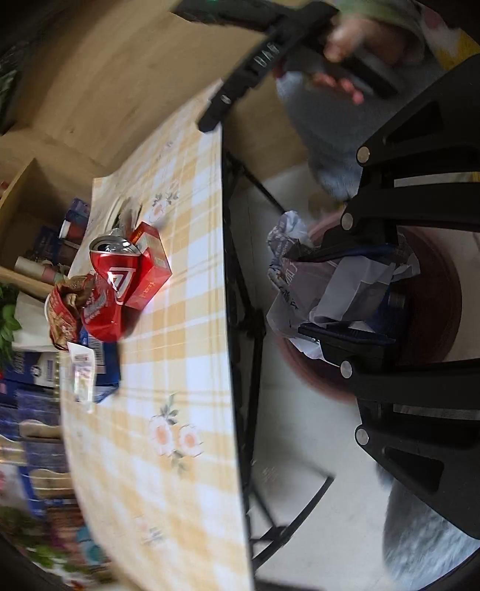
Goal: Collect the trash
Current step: 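Open the left tool over the bin to drop the grey wrapper, then grasp the white candle pack with colored candles using the left tool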
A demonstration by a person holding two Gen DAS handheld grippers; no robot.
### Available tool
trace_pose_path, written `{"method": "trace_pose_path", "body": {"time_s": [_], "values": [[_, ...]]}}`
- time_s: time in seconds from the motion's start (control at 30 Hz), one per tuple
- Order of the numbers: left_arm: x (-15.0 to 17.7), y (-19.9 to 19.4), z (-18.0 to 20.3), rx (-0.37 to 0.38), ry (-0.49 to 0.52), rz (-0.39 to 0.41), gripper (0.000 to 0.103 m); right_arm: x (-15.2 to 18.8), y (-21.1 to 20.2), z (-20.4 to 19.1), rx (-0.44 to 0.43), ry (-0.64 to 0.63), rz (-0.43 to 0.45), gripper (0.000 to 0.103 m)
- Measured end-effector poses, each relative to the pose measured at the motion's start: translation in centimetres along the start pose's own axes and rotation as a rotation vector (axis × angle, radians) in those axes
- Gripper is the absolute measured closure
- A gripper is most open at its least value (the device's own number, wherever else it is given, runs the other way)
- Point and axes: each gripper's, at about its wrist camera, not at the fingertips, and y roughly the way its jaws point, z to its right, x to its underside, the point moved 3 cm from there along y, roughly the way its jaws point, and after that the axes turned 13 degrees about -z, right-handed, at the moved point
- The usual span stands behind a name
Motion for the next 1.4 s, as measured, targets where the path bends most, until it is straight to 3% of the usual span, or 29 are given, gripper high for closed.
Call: {"method": "trace_pose_path", "body": {"time_s": [0.17,0.43,0.53,0.6,0.8,1.1,1.4], "values": [[0.1,1.1,-1.2,0.014,-0.049,-0.042,0.072,0.2,0.7,-0.4,-0.004,0.005,-0.029,0.006],[0.2,0.3,-0.8,0.003,-0.030,-0.005,0.064,0.3,0.9,-0.8,0.000,-0.014,-0.037,0.006],[0.2,0.3,0.0,-0.004,0.002,-0.006,0.055,0.4,1.0,-0.6,-0.010,0.001,-0.049,0.006],[0.3,0.3,0.3,-0.023,0.016,-0.003,0.042,0.4,1.0,-0.4,-0.010,0.010,-0.051,0.006],[0.2,-0.2,-0.6,-0.049,-0.026,0.028,0.026,0.4,1.3,-0.1,-0.011,0.030,-0.070,0.006],[0.0,-1.3,-3.5,-0.062,-0.183,0.102,0.025,0.6,2.2,0.4,-0.094,0.067,-0.100,0.006],[0.0,-2.0,-3.9,-0.084,-0.203,0.138,0.025,0.5,2.6,1.4,-0.121,0.140,-0.091,0.006]]}}
